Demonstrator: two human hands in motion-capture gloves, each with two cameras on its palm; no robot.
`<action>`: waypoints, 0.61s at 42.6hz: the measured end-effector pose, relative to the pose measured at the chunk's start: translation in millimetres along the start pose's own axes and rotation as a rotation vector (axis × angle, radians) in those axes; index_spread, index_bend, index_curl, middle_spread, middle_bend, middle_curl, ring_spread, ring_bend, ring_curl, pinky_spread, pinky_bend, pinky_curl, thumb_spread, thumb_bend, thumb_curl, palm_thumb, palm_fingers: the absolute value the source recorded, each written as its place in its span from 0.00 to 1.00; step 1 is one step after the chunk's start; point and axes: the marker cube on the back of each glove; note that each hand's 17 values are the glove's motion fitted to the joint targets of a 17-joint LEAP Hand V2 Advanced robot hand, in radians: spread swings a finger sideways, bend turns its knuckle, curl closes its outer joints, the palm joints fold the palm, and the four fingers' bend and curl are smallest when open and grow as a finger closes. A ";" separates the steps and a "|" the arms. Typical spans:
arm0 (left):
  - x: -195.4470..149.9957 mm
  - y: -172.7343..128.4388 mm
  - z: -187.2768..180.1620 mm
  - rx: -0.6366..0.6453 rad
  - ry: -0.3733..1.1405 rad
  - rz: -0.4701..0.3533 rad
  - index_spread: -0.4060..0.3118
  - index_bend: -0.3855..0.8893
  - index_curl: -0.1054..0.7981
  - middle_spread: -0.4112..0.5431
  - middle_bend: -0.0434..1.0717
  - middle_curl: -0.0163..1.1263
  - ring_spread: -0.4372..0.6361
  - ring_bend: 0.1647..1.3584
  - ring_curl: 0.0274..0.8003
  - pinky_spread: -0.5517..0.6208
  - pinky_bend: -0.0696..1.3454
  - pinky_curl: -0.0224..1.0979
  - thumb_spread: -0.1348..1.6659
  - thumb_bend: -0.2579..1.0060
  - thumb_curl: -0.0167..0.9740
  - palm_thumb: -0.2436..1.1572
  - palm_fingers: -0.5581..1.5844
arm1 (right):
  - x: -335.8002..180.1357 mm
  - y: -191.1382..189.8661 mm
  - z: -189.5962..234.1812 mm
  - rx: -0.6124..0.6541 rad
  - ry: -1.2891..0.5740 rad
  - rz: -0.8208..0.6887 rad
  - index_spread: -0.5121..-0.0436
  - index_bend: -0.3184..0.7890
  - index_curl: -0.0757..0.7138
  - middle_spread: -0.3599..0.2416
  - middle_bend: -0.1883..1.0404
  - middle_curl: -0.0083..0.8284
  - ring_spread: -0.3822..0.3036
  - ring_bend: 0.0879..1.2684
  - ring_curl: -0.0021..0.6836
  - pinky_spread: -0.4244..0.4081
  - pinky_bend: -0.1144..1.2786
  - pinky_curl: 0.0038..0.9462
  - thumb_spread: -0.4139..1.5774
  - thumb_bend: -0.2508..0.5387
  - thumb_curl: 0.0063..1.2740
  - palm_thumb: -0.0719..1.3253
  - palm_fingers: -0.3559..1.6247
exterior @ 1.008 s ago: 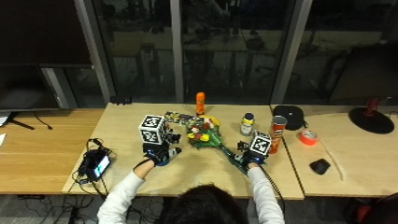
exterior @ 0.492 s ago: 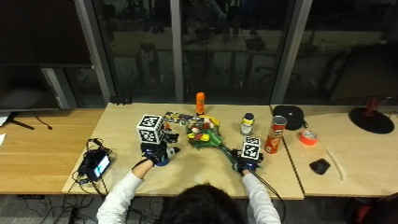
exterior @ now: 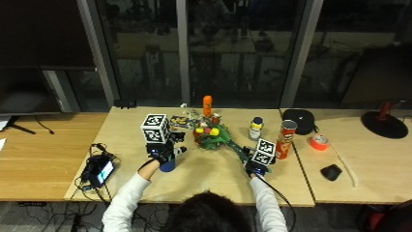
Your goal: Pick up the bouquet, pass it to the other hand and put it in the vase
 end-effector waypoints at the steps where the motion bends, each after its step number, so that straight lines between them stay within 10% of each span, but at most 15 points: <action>1: 0.6 -1.7 -2.6 0.001 0.009 0.001 0.63 0.45 0.51 0.73 0.20 0.28 0.80 0.27 0.28 0.82 0.22 0.30 0.70 0.19 0.34 0.45 0.36 | -1.1 -2.4 -3.2 0.034 -0.053 -0.006 0.58 0.52 0.56 0.28 0.55 0.66 0.23 0.61 0.70 0.18 0.56 0.42 0.63 0.35 0.38 0.73 0.95; 12: 16.1 -28.6 -26.2 0.001 0.176 0.040 0.61 0.45 0.52 0.71 0.20 0.28 0.79 0.26 0.29 0.81 0.20 0.30 0.70 0.19 0.33 0.44 0.37 | -31.5 -0.8 -63.2 0.028 -0.581 0.063 0.59 0.69 0.71 0.28 0.73 0.78 0.26 0.71 0.79 0.21 0.61 0.49 0.70 0.34 0.36 0.76 0.92; 26: 82.1 -77.6 -95.3 0.200 0.818 0.190 0.64 0.43 0.52 0.70 0.20 0.30 0.78 0.26 0.30 0.82 0.18 0.30 0.68 0.18 0.35 0.46 0.37 | -140.8 6.5 -170.8 0.236 -1.302 -0.393 0.61 0.70 0.80 0.30 0.79 0.82 0.28 0.79 0.84 0.23 0.66 0.55 0.62 0.29 0.44 0.80 0.87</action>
